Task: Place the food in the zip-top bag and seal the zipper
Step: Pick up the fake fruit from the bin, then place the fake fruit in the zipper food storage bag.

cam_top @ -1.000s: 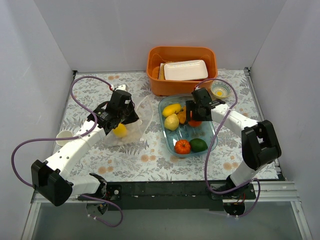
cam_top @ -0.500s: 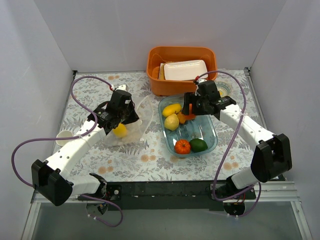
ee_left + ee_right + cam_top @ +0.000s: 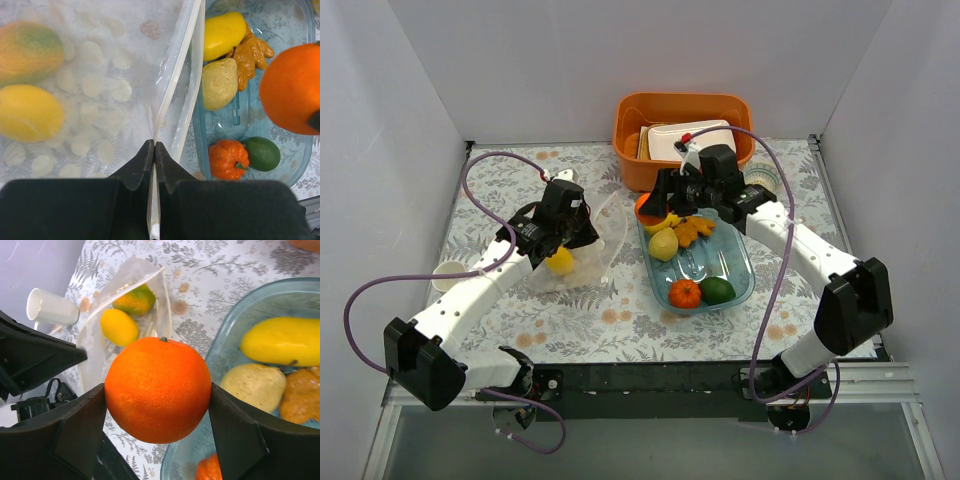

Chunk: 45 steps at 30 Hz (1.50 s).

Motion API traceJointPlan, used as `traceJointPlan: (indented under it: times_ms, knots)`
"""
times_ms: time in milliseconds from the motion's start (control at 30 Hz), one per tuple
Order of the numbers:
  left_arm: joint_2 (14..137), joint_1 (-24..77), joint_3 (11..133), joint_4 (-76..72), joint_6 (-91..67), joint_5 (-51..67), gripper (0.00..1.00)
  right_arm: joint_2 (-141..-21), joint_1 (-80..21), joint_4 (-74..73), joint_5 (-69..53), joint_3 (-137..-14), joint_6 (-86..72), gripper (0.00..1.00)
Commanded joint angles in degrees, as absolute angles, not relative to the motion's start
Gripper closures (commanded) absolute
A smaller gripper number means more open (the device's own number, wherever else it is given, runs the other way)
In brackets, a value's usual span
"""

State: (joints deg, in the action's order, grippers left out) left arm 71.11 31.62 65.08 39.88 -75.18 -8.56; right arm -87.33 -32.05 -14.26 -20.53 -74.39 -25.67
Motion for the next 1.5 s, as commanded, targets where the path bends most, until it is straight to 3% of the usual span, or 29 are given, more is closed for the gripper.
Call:
traceJointPlan:
  times_ms: [0,800,900,933,1000,1067,1133,1233,1467]
  knots:
    - [70.49,31.29,66.53,39.64,-74.97,-8.88,1.00,-91.49,-34.71,-9.23,-24.87,-78.39,-28.04,0.50]
    - [69.08,31.38,66.09,38.58,-75.76,-7.29,1.00,-108.89,-42.18,-17.22,-25.93,-93.16,-23.12,0.44]
    - [68.64,31.29,65.92,38.24,-75.94,-7.47,1.00,-109.51,-42.63,-17.75,-26.37,-94.04,-22.24,0.40]
    - [68.56,31.29,65.83,38.23,-76.02,-7.56,1.00,-109.69,-42.71,-17.67,-26.45,-94.74,-22.32,0.34]
    - [68.38,31.29,65.74,37.97,-76.11,-7.65,1.00,-110.47,-42.98,-17.93,-27.42,-96.23,-21.89,0.34]
    - [68.38,31.29,65.92,38.14,-76.29,-7.91,1.00,-111.09,-43.24,-18.98,-27.95,-98.25,-21.10,0.26]
    - [68.29,31.29,66.09,38.23,-76.29,-8.44,1.00,-111.97,-43.51,-20.30,-27.95,-99.75,-20.48,0.11]
    - [68.12,31.29,66.27,38.14,-76.29,-9.05,1.00,-111.71,-43.59,-21.62,-27.25,-100.46,-19.51,0.02]
    - [67.15,31.38,66.71,38.58,-76.64,-11.42,1.00,-107.94,-43.59,-23.90,-19.47,-100.29,-17.93,0.02]
